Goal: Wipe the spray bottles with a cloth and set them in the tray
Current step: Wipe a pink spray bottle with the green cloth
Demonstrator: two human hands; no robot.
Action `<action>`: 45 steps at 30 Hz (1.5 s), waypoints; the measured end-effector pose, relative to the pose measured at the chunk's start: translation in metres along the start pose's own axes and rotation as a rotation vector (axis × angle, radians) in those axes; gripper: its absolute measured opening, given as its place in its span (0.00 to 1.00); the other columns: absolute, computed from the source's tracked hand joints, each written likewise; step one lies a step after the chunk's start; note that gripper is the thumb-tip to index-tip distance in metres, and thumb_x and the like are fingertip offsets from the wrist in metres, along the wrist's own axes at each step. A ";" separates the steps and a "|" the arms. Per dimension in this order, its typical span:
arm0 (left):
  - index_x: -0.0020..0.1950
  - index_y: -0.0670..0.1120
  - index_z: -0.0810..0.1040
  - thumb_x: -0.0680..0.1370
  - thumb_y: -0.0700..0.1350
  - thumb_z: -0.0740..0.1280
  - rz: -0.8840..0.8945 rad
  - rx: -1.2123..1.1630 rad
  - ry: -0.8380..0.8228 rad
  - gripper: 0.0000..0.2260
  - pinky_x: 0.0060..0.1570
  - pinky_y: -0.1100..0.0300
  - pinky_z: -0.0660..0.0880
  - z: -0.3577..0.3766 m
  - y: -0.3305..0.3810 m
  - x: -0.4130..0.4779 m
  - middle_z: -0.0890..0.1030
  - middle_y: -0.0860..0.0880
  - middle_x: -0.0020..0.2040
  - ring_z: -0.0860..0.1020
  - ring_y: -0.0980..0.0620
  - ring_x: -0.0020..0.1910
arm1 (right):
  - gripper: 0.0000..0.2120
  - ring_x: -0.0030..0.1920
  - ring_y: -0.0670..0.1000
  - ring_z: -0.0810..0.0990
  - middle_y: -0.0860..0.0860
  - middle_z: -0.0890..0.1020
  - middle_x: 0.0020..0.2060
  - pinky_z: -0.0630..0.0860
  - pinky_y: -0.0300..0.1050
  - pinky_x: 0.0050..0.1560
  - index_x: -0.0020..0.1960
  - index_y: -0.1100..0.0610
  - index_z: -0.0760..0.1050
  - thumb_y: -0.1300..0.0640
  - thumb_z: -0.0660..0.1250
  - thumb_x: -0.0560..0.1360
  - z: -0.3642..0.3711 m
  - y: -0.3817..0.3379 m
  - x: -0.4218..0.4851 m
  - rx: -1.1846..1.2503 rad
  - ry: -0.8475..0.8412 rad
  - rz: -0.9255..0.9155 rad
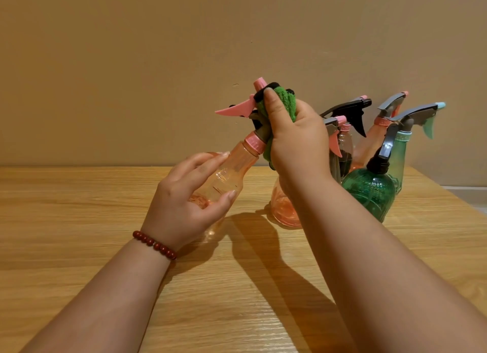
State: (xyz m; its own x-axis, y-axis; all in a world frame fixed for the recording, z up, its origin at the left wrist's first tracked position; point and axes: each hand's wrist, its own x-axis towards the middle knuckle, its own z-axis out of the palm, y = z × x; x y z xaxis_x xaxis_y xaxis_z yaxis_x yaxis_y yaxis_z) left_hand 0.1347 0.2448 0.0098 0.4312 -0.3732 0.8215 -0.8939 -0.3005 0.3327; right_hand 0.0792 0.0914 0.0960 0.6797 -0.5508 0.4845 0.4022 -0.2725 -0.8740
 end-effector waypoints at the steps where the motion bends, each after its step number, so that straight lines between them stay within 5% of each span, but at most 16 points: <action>1: 0.67 0.48 0.74 0.72 0.53 0.69 -0.004 -0.005 0.000 0.24 0.60 0.69 0.70 0.000 0.000 0.000 0.75 0.53 0.62 0.74 0.58 0.59 | 0.15 0.39 0.57 0.81 0.54 0.84 0.38 0.77 0.55 0.37 0.45 0.54 0.81 0.43 0.65 0.77 0.000 0.000 -0.001 -0.001 0.003 -0.001; 6: 0.67 0.53 0.73 0.72 0.53 0.69 -0.069 -0.078 0.020 0.23 0.58 0.66 0.73 -0.003 0.002 0.001 0.73 0.62 0.61 0.75 0.62 0.57 | 0.19 0.32 0.46 0.74 0.52 0.82 0.36 0.69 0.45 0.34 0.48 0.52 0.81 0.42 0.56 0.81 0.001 -0.005 -0.004 0.026 -0.022 0.001; 12: 0.64 0.62 0.71 0.73 0.53 0.70 -0.306 -0.186 0.115 0.21 0.51 0.74 0.72 -0.003 0.007 0.003 0.75 0.64 0.57 0.76 0.67 0.54 | 0.16 0.30 0.39 0.70 0.39 0.74 0.27 0.66 0.33 0.32 0.41 0.50 0.77 0.47 0.57 0.82 -0.007 -0.004 -0.020 0.007 0.090 -0.051; 15: 0.63 0.61 0.73 0.75 0.47 0.71 -0.474 -0.343 0.153 0.19 0.52 0.69 0.76 -0.001 0.012 0.005 0.79 0.61 0.55 0.77 0.67 0.54 | 0.14 0.37 0.37 0.76 0.38 0.80 0.35 0.71 0.32 0.36 0.50 0.51 0.81 0.48 0.59 0.81 -0.004 0.004 -0.030 0.017 0.075 -0.060; 19: 0.61 0.57 0.76 0.76 0.49 0.69 -0.622 -0.639 0.101 0.15 0.51 0.54 0.79 0.001 0.020 0.007 0.83 0.56 0.54 0.81 0.54 0.54 | 0.16 0.58 0.46 0.79 0.46 0.81 0.58 0.76 0.40 0.55 0.66 0.50 0.76 0.49 0.60 0.81 0.013 0.027 -0.048 -0.067 -0.058 -0.049; 23: 0.62 0.50 0.78 0.77 0.44 0.68 -0.715 -0.799 0.042 0.13 0.49 0.53 0.77 0.008 0.021 0.007 0.83 0.47 0.54 0.81 0.47 0.53 | 0.20 0.67 0.39 0.68 0.42 0.72 0.68 0.68 0.35 0.64 0.74 0.44 0.64 0.50 0.56 0.82 0.024 0.045 -0.053 -0.188 -0.167 -0.031; 28: 0.61 0.50 0.79 0.78 0.46 0.67 -0.849 -0.863 0.153 0.12 0.39 0.59 0.77 0.010 0.017 0.009 0.84 0.48 0.52 0.82 0.51 0.49 | 0.20 0.68 0.35 0.65 0.41 0.69 0.70 0.64 0.31 0.66 0.74 0.45 0.63 0.51 0.56 0.82 0.027 0.061 -0.069 -0.175 -0.197 -0.032; 32: 0.64 0.48 0.77 0.80 0.48 0.64 -0.909 -0.966 0.200 0.14 0.45 0.55 0.77 0.011 0.020 0.010 0.84 0.47 0.55 0.82 0.49 0.54 | 0.19 0.70 0.36 0.64 0.41 0.70 0.70 0.63 0.33 0.68 0.73 0.45 0.65 0.52 0.57 0.82 0.030 0.062 -0.073 -0.148 -0.211 -0.095; 37: 0.63 0.50 0.77 0.79 0.48 0.65 -0.922 -0.955 0.156 0.13 0.45 0.55 0.78 0.016 0.026 0.011 0.84 0.48 0.53 0.82 0.49 0.52 | 0.13 0.46 0.31 0.78 0.32 0.82 0.44 0.72 0.31 0.47 0.56 0.40 0.77 0.49 0.54 0.83 0.020 0.060 -0.059 0.116 -0.172 0.261; 41: 0.66 0.50 0.76 0.78 0.53 0.66 -0.910 -0.939 0.213 0.17 0.55 0.48 0.77 0.019 0.026 0.011 0.82 0.48 0.58 0.81 0.47 0.58 | 0.18 0.68 0.31 0.64 0.36 0.69 0.69 0.64 0.32 0.68 0.70 0.38 0.65 0.53 0.55 0.83 0.020 0.059 -0.070 0.024 -0.228 0.037; 45: 0.67 0.55 0.73 0.71 0.59 0.70 -0.834 -0.923 0.085 0.25 0.62 0.42 0.73 0.019 0.025 0.007 0.80 0.50 0.61 0.78 0.48 0.61 | 0.18 0.70 0.39 0.67 0.41 0.70 0.70 0.65 0.41 0.70 0.68 0.37 0.69 0.48 0.59 0.79 0.023 0.064 -0.072 0.063 -0.203 0.015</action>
State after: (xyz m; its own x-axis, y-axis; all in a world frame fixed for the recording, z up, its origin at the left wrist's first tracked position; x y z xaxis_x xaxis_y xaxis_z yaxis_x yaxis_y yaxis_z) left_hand 0.1174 0.2175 0.0149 0.9294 -0.2967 0.2195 -0.1188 0.3225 0.9391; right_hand 0.0699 0.1313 0.0064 0.7929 -0.3826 0.4743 0.4243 -0.2120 -0.8803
